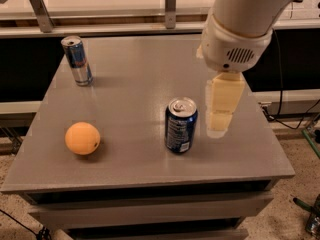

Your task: Move orange near pepsi can

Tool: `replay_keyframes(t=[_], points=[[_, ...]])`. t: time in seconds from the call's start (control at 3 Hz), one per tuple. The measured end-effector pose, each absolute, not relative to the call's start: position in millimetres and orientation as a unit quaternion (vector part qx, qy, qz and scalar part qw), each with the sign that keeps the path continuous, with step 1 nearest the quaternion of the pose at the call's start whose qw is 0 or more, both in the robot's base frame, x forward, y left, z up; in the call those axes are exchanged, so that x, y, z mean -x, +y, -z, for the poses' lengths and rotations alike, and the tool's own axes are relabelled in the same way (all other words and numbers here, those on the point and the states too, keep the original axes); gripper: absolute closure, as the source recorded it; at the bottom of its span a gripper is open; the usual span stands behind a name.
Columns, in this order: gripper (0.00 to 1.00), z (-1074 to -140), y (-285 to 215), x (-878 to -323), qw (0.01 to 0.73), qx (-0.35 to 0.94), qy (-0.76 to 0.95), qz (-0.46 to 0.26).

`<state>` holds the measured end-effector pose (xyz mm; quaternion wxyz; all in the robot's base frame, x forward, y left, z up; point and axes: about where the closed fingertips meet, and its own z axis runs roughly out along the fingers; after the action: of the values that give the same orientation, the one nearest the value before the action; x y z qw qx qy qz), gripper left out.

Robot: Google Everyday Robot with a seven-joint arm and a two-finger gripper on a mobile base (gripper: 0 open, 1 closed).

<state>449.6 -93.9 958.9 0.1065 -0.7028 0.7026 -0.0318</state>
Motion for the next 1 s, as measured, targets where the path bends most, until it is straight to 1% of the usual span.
replay_keyframes(t=[0.67, 1.0], points=[[0.0, -938, 18, -442, 0.07, 0.78, 0.622, 0.012], [0.0, -932, 66, -429, 0.079, 0.811, 0.579, -0.021]])
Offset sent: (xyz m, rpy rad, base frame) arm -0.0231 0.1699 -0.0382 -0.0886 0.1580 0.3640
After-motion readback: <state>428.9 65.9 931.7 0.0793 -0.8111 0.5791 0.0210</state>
